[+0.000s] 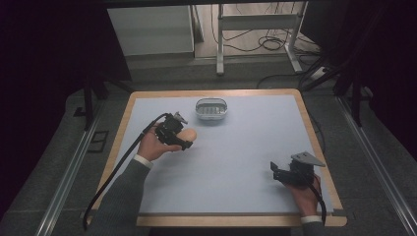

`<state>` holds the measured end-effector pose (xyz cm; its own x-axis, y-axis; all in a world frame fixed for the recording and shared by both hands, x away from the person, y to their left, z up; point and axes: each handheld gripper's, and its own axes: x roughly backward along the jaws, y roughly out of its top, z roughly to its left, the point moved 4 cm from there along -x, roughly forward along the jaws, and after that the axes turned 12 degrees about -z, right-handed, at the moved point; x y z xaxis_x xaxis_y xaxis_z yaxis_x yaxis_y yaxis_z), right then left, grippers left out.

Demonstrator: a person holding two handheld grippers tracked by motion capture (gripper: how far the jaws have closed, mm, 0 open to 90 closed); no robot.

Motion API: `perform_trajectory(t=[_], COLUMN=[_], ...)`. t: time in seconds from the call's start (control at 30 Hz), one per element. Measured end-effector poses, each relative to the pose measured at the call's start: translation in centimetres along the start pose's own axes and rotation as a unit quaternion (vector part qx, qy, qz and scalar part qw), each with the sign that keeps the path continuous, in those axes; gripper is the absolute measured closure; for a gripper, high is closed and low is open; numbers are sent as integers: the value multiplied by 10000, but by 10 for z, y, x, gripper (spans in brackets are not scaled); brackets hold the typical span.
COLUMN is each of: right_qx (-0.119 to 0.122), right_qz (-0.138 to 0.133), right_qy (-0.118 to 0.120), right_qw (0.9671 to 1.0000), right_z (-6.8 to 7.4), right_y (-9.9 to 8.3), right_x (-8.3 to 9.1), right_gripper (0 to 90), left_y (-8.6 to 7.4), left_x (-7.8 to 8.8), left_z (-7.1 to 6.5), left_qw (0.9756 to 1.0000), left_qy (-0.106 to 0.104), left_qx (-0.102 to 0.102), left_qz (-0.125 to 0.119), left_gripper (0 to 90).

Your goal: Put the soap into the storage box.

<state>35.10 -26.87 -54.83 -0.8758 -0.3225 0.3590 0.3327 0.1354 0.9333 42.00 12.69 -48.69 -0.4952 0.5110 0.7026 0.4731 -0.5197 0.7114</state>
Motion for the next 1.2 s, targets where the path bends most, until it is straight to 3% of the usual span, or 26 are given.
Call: perform_trajectory(t=[1.2], right_qx=[-8], right_qz=[11], right_qy=[-14], right_qw=[10000], right_z=[0], right_y=[0], right_x=[0], right_gripper=[94], left_y=[38], left_x=[-6], left_z=[11], left_qw=[9999], left_qy=[-3], left_qx=[-79], left_qz=[-136], left_gripper=[328])
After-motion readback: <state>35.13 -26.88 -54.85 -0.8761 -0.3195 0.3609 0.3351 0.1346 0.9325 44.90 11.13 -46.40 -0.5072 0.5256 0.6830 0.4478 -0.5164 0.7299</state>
